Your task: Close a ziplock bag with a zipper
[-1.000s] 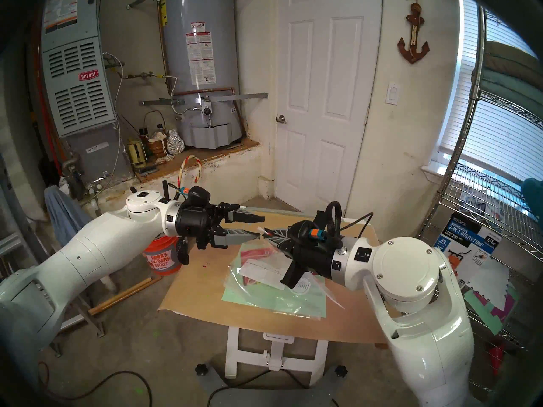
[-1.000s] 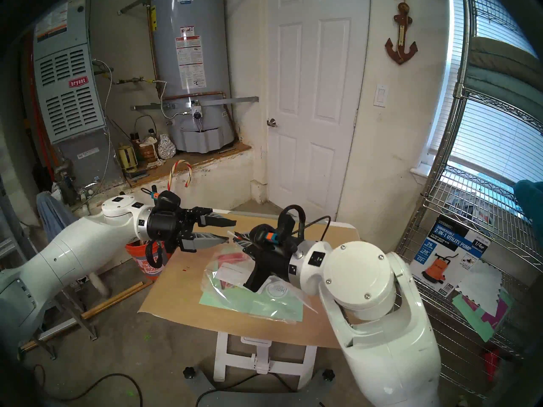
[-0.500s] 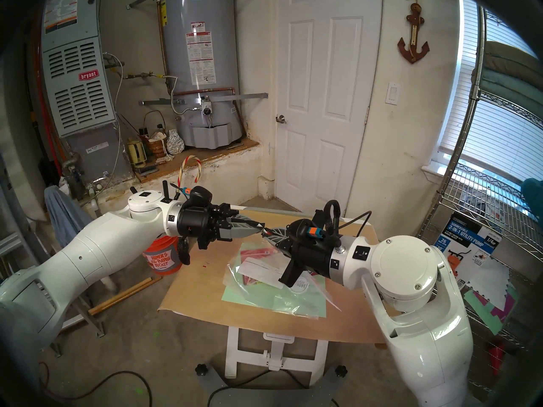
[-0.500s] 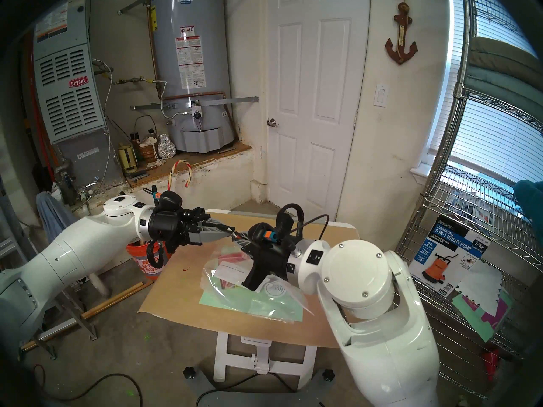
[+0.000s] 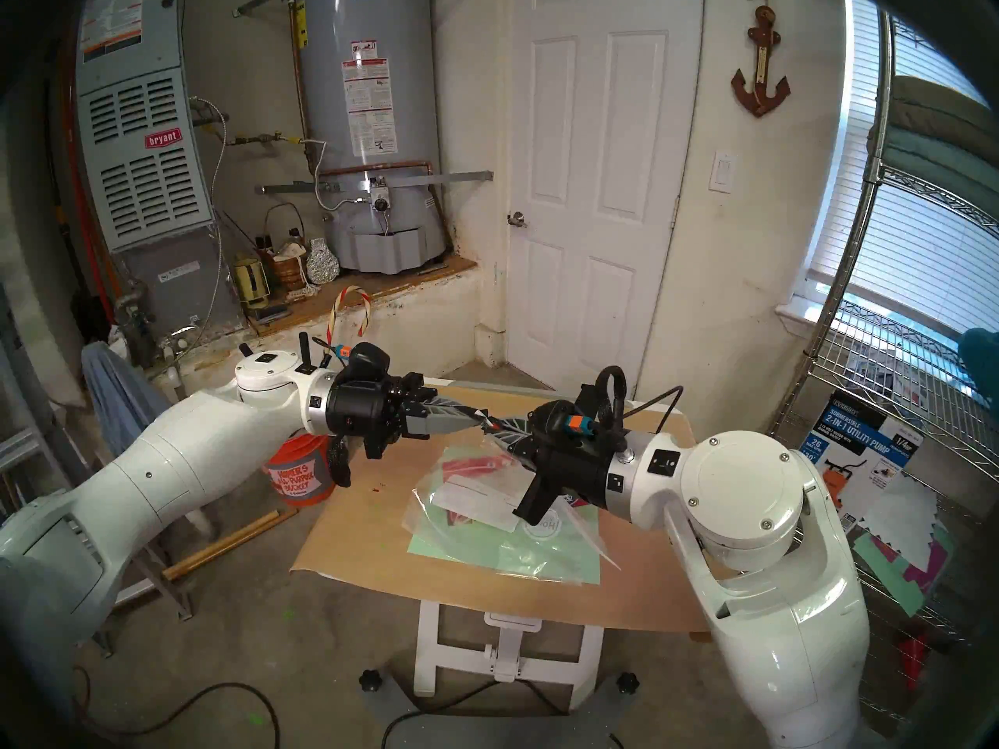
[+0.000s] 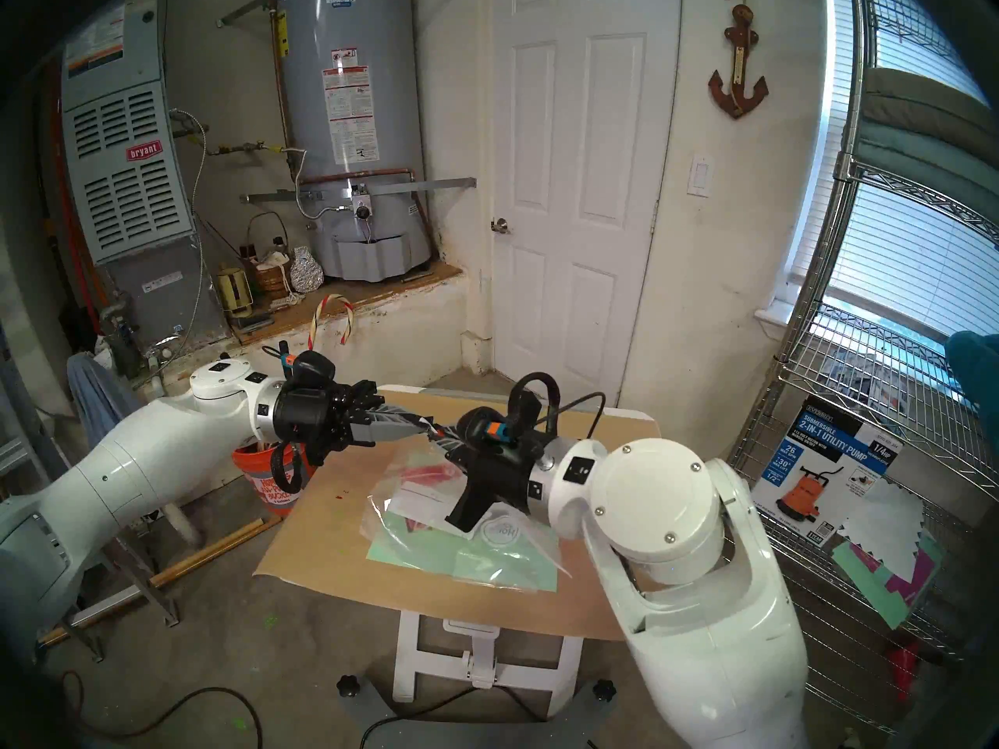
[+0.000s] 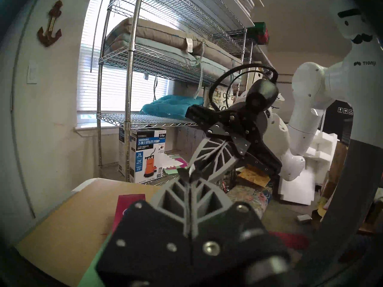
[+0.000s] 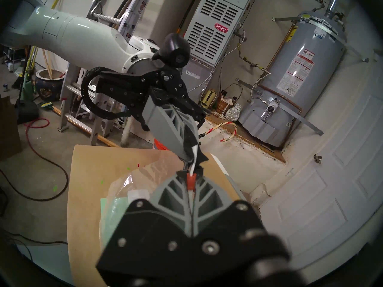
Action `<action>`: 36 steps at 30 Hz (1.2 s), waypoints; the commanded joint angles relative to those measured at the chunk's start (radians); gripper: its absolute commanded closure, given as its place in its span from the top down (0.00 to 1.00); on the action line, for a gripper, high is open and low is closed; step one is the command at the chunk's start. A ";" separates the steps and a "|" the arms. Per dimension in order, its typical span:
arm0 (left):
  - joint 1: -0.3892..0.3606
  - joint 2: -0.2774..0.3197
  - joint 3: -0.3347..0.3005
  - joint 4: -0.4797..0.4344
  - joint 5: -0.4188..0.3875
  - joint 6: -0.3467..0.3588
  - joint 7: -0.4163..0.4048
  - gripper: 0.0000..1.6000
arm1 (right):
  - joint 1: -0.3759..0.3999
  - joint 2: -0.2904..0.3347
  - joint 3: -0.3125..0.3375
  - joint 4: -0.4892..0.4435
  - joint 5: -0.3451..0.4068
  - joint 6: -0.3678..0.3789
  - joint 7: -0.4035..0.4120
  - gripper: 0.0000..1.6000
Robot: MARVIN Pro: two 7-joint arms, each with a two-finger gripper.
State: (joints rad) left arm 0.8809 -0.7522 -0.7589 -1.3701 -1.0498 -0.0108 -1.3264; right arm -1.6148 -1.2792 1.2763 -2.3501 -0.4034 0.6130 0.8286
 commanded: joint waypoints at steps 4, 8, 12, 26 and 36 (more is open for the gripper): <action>0.004 0.001 -0.045 -0.005 -0.008 -0.078 0.057 0.00 | 0.000 0.002 0.005 -0.013 0.004 -0.015 -0.006 0.00; 0.010 0.003 -0.054 -0.010 -0.025 -0.081 0.069 0.00 | -0.012 0.012 0.008 -0.011 0.003 -0.026 -0.010 0.00; 0.013 0.014 -0.057 -0.023 -0.029 -0.077 0.071 0.00 | -0.014 0.016 0.010 -0.009 0.003 -0.032 -0.014 0.00; 0.043 0.059 -0.088 -0.060 -0.055 -0.103 0.106 0.00 | -0.031 0.043 0.052 0.015 0.009 -0.062 -0.032 0.00; 0.036 0.071 -0.118 -0.048 -0.054 -0.130 0.145 0.00 | -0.056 0.069 0.081 0.018 0.022 -0.082 -0.031 0.00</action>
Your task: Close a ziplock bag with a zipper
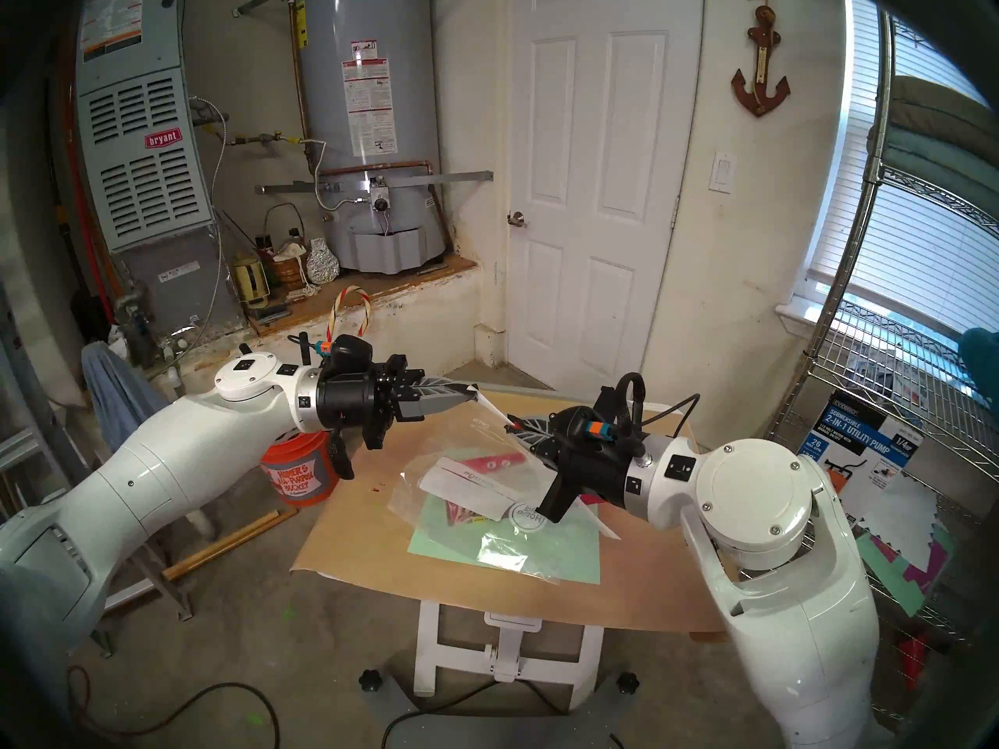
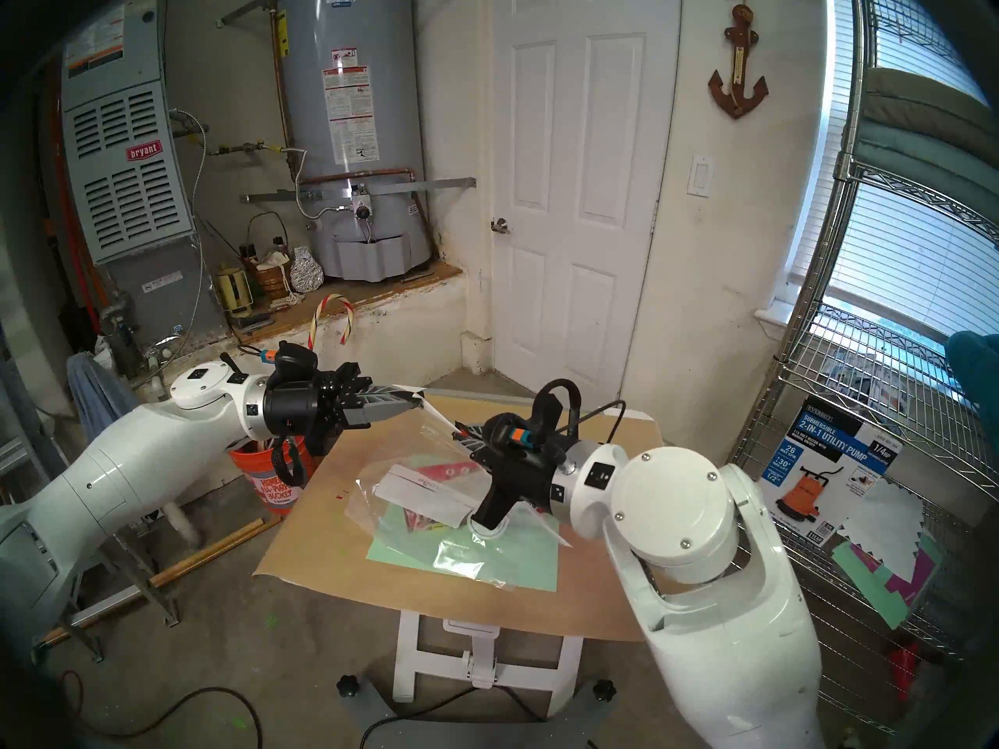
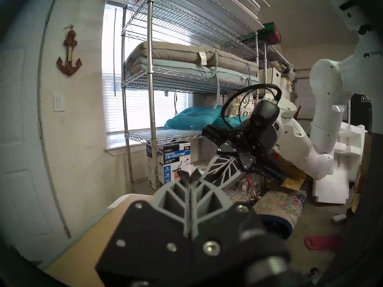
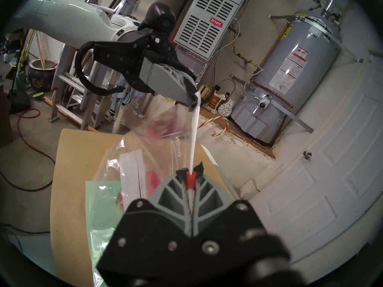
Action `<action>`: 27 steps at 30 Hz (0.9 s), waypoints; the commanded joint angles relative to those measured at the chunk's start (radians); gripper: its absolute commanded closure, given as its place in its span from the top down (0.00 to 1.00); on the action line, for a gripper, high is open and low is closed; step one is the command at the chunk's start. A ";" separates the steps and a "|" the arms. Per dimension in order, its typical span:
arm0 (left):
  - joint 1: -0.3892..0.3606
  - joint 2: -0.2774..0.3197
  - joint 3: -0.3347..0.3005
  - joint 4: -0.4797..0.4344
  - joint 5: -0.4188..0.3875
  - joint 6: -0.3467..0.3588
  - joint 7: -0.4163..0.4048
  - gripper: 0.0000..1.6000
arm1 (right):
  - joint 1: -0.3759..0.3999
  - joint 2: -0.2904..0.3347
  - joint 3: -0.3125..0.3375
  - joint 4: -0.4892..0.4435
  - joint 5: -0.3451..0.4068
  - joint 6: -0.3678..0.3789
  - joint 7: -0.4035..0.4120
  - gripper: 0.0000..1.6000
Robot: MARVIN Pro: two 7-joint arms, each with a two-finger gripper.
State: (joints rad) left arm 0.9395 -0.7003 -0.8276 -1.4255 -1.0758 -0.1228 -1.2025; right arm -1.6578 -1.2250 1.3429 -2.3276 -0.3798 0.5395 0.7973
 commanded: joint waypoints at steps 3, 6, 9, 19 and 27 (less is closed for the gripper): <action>-0.024 0.030 -0.060 0.004 -0.028 -0.025 0.031 0.00 | -0.018 0.022 0.034 0.001 0.006 -0.016 0.000 0.00; -0.031 0.038 -0.073 0.008 -0.030 -0.030 0.034 0.00 | -0.026 0.032 0.056 0.007 0.010 -0.022 0.000 0.00; -0.041 0.048 -0.088 0.012 -0.031 -0.032 0.038 0.00 | -0.033 0.040 0.074 0.020 0.009 -0.027 -0.005 0.00; -0.042 0.066 -0.109 0.034 -0.036 -0.032 0.036 0.00 | -0.051 0.062 0.116 0.030 0.030 -0.055 0.000 0.00; -0.037 0.077 -0.125 0.042 -0.043 -0.041 0.034 0.00 | -0.069 0.087 0.162 0.036 0.050 -0.075 0.009 0.00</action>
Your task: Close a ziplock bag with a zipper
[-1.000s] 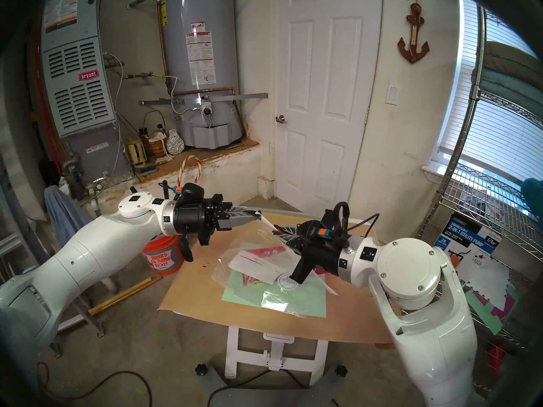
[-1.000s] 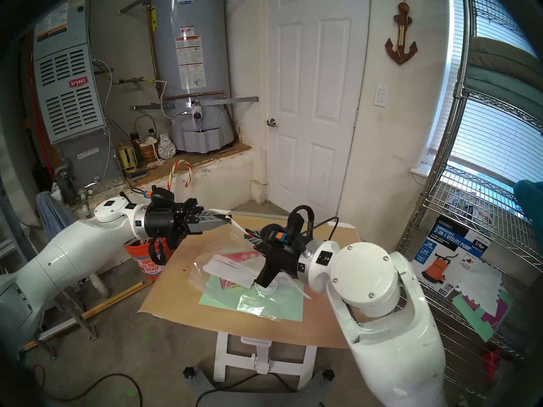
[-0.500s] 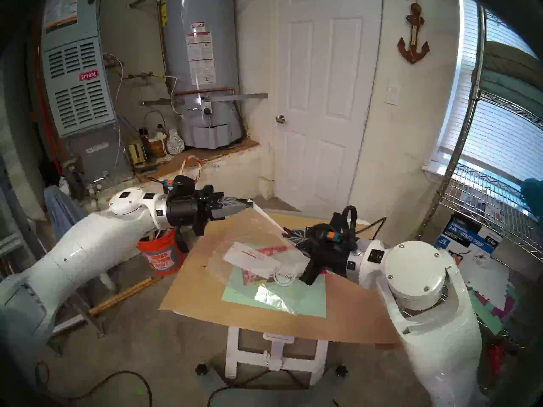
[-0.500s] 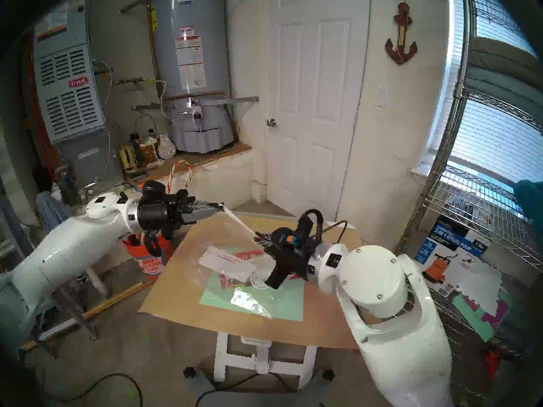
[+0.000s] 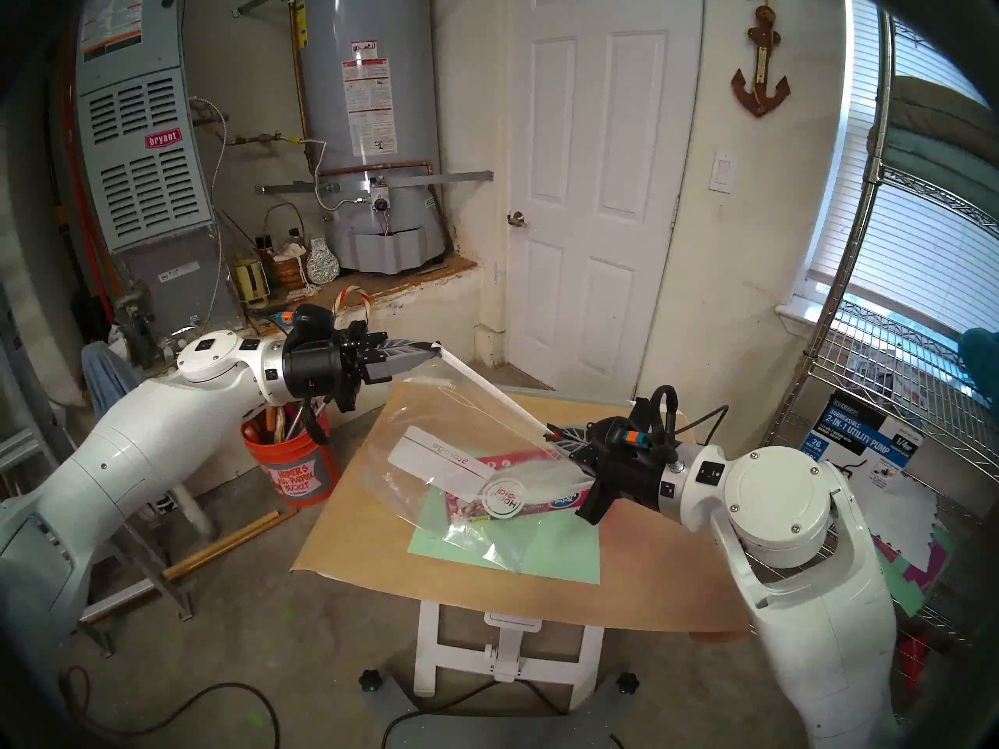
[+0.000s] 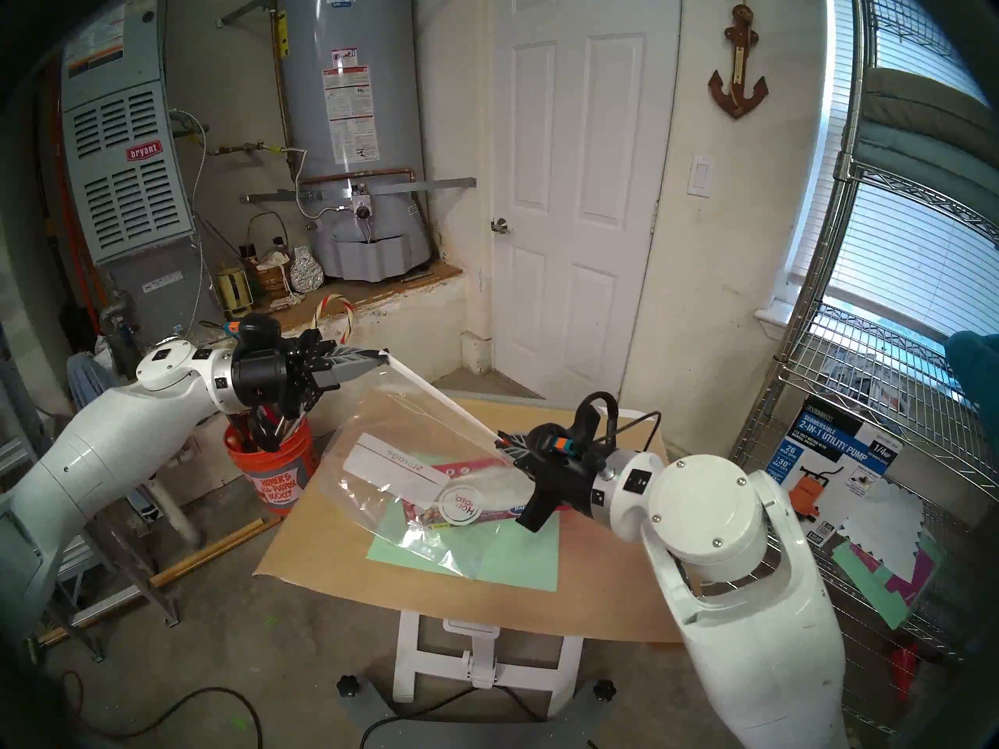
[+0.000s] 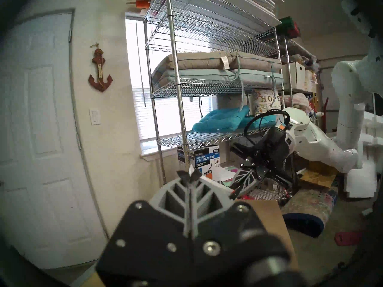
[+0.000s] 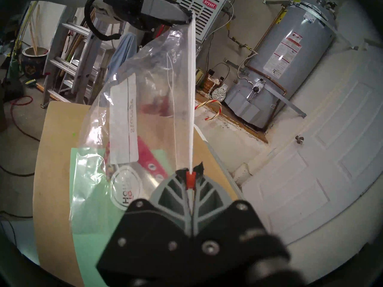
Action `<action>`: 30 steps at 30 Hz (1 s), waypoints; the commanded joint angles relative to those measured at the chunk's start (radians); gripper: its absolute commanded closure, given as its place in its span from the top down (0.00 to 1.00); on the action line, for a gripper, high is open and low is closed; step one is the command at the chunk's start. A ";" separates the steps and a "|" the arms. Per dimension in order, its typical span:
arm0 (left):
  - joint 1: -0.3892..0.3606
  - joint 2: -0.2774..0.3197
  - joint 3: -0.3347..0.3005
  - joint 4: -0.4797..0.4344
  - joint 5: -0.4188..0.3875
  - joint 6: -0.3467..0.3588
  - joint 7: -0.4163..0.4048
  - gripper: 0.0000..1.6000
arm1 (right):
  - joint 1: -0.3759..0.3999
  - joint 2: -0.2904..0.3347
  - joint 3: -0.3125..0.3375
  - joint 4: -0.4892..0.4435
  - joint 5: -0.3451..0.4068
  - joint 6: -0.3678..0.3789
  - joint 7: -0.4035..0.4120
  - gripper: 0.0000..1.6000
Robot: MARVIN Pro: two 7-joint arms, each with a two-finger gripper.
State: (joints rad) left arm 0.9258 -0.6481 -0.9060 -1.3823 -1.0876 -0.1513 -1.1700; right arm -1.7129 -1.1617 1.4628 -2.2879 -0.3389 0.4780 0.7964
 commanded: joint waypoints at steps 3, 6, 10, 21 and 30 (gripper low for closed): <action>-0.024 0.030 -0.054 0.003 -0.032 -0.019 0.003 0.00 | -0.029 0.043 0.070 0.004 0.014 -0.028 0.015 0.00; -0.025 0.033 -0.057 0.006 -0.034 -0.019 0.001 0.00 | -0.037 0.050 0.086 0.005 0.019 -0.034 0.020 0.00; -0.022 0.041 -0.064 0.007 -0.037 -0.023 0.001 0.00 | -0.050 0.064 0.130 0.006 0.031 -0.047 0.034 0.00; -0.006 0.050 -0.072 -0.002 -0.049 -0.028 0.005 0.00 | -0.078 0.077 0.190 0.002 0.047 -0.076 0.056 0.00; 0.008 0.044 -0.067 -0.011 -0.061 -0.033 0.012 0.00 | -0.064 0.064 0.184 0.007 0.033 -0.106 0.028 0.00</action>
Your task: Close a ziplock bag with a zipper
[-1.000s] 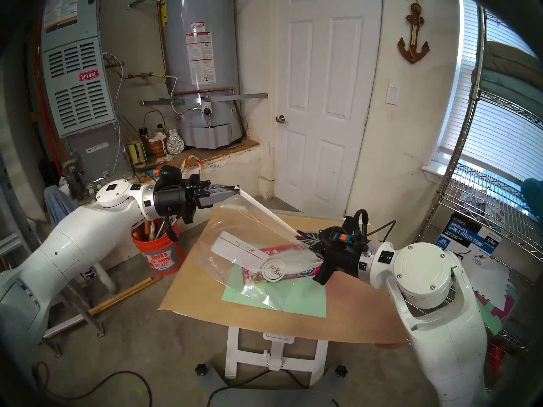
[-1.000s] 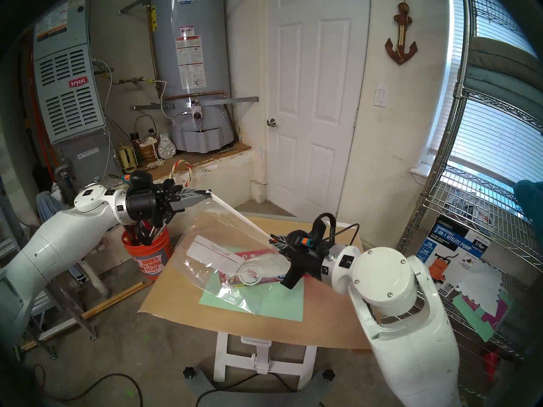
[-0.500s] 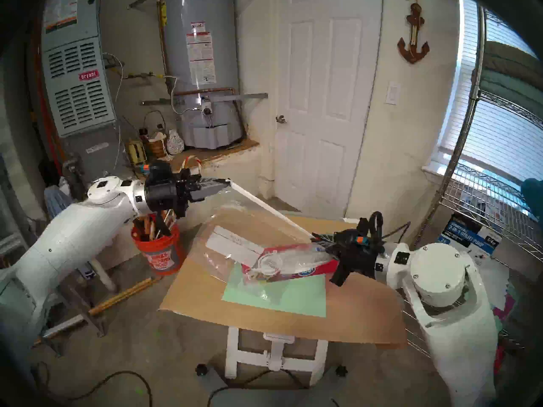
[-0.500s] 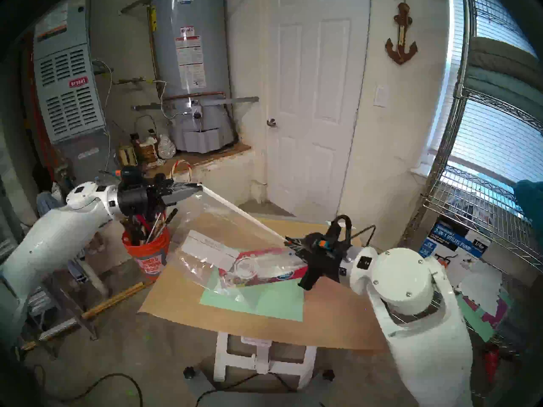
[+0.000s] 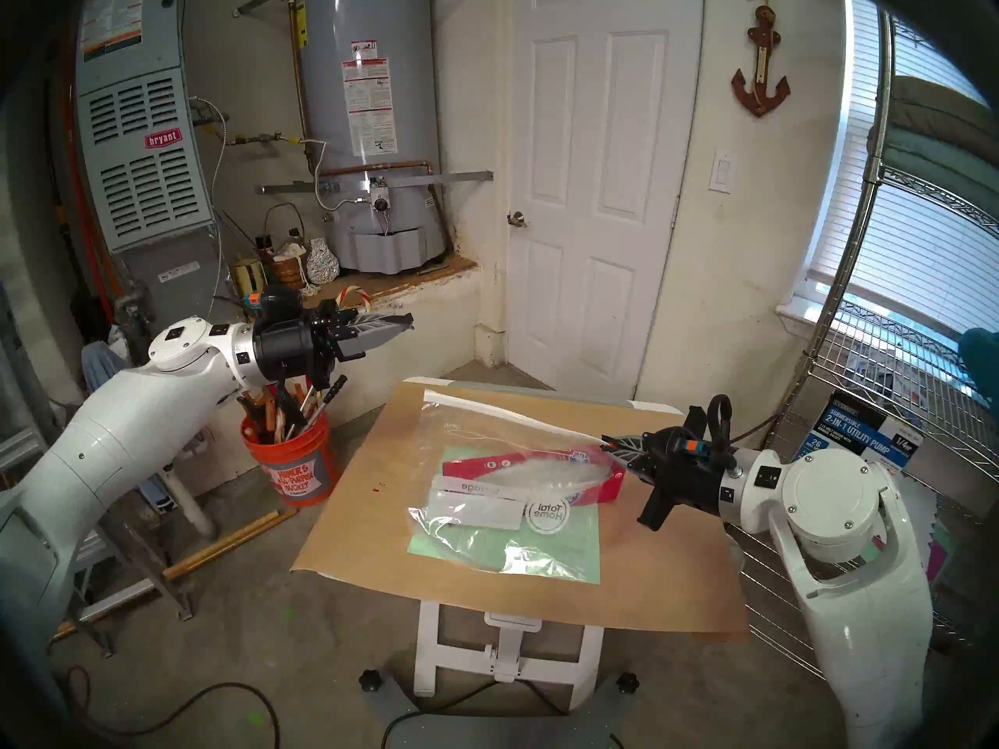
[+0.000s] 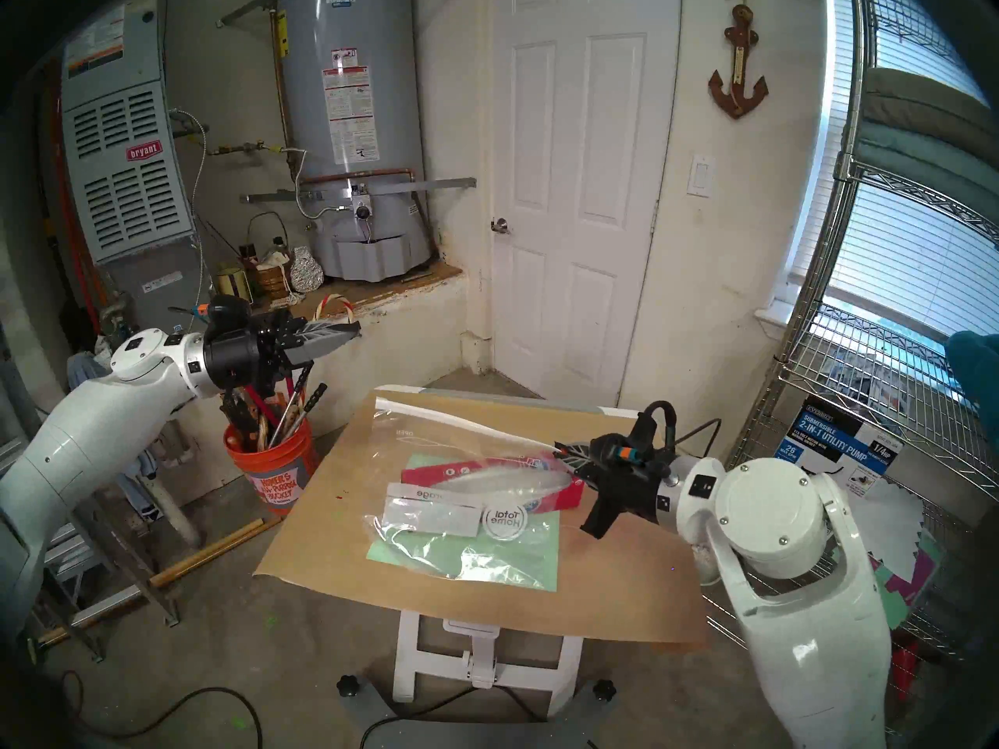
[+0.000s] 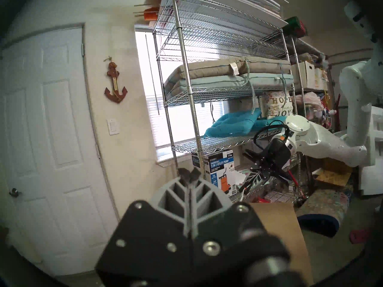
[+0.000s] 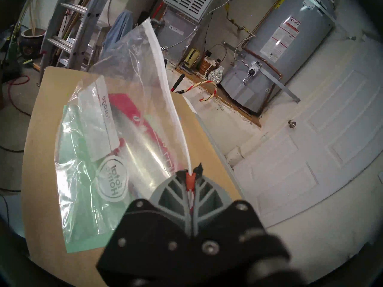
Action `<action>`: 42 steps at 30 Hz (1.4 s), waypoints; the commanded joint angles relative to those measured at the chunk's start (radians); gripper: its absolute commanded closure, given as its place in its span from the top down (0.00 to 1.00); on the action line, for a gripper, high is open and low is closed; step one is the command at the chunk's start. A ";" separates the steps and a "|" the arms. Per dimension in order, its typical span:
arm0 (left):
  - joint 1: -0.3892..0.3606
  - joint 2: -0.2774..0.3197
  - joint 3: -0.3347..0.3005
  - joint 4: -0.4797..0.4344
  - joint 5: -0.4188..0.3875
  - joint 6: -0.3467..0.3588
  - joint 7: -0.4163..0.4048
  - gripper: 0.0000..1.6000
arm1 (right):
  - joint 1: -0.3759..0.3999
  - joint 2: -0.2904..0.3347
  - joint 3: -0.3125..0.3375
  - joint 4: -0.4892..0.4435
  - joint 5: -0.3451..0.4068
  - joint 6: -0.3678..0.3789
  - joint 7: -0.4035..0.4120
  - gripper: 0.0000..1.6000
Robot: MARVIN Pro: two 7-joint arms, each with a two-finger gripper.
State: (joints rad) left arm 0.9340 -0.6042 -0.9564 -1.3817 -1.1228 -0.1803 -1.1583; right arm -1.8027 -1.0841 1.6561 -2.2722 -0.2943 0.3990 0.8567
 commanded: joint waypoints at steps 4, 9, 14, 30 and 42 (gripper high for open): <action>0.005 0.002 -0.017 -0.022 -0.030 -0.007 0.006 0.00 | 0.066 -0.018 -0.028 0.008 -0.013 -0.022 -0.039 0.00; 0.017 0.020 -0.027 -0.044 -0.041 -0.017 0.025 0.00 | 0.105 0.001 -0.044 0.029 -0.024 -0.034 -0.031 0.00; 0.027 0.036 -0.030 -0.056 -0.048 -0.016 0.035 0.00 | 0.123 0.027 -0.031 0.056 -0.031 -0.052 -0.013 0.00; 0.088 0.037 -0.072 -0.106 -0.109 -0.078 0.129 1.00 | 0.244 -0.051 -0.176 0.217 -0.102 -0.057 -0.088 0.00; 0.156 0.081 -0.081 -0.167 -0.122 -0.105 0.181 1.00 | 0.330 -0.076 -0.228 0.320 -0.154 -0.068 -0.129 0.00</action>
State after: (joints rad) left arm 1.0710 -0.5477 -1.0138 -1.5208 -1.2230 -0.2701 -0.9953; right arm -1.5467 -1.1359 1.4356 -1.9579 -0.4377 0.3404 0.7535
